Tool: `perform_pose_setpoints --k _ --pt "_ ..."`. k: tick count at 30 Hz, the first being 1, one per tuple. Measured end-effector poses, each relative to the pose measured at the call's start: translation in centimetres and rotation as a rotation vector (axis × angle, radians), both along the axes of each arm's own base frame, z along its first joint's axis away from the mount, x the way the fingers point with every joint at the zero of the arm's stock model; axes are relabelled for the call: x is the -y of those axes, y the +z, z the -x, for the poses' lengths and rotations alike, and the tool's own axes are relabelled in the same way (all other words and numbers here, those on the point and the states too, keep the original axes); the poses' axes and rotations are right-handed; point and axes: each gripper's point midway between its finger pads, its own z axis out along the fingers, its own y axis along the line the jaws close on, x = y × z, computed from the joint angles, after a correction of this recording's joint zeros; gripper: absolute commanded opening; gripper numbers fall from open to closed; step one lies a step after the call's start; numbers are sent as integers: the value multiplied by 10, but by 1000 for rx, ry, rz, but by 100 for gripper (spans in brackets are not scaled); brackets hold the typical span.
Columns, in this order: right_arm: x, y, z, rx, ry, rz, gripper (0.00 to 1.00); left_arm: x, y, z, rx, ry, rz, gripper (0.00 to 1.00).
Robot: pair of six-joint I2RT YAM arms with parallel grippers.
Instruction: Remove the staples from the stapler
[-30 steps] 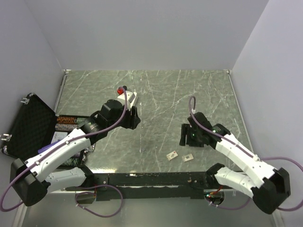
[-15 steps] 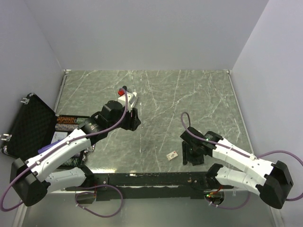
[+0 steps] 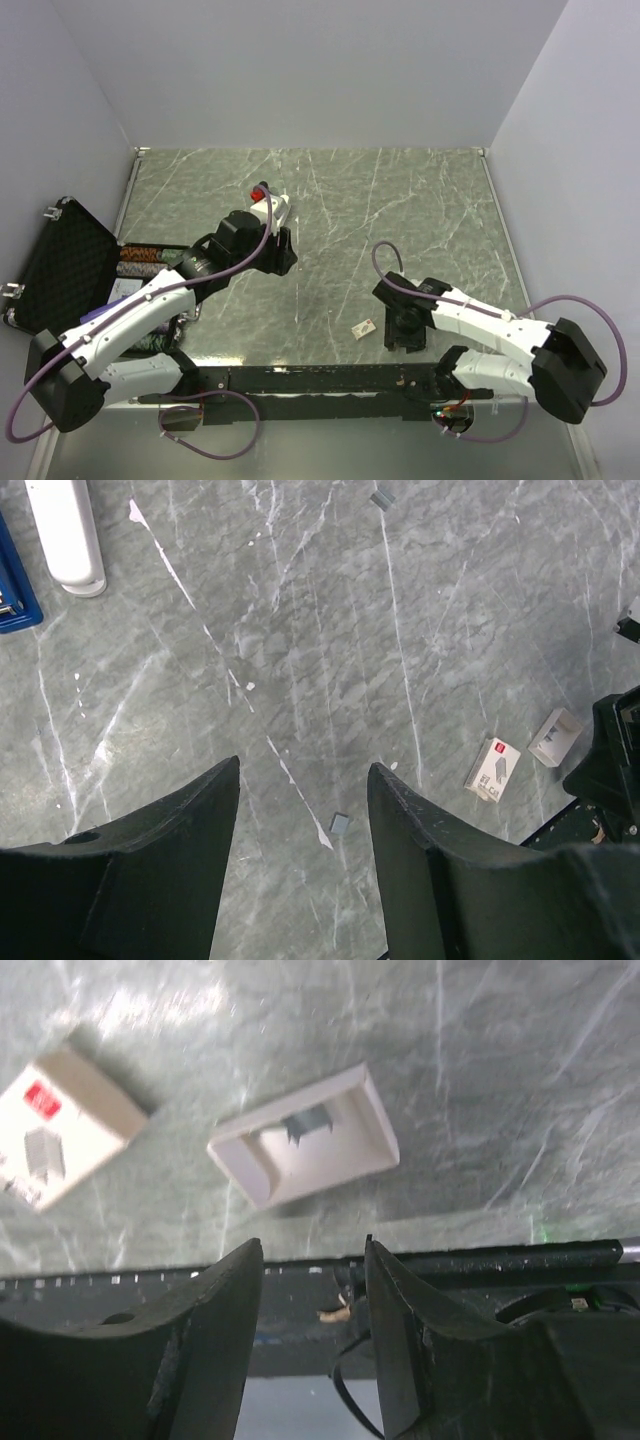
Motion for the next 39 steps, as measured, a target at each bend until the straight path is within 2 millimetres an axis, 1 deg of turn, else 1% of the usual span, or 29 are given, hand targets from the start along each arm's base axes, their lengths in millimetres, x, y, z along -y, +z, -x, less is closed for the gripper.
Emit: perform_pose_setpoints --k 4,11,17,22,27,32,35,39 --pt "0 -7 -6 5 -22 28 52 -1 -2 -1 -3 4 -2 59" --pt "-6 -16 -14 16 -31 26 53 0 -2 -1 -8 -3 2 58" --pt "-5 -18 -17 10 -40 28 54 -1 -4 -2 -14 1 -1 59" --pt "-3 -17 -28 13 -49 44 54 -2 -4 -3 -14 5 -1 58" --pt "-1 -17 -47 26 -46 50 54 -3 -4 -4 -15 7 0 58" --pt "-4 -16 -69 38 -10 57 54 -3 -4 -4 -15 8 0 58" --pt "-10 -15 -89 55 20 58 54 -4 -4 -5 -15 11 1 58" --pt "-23 -14 -126 88 69 58 54 -5 -4 -6 -17 15 3 58"
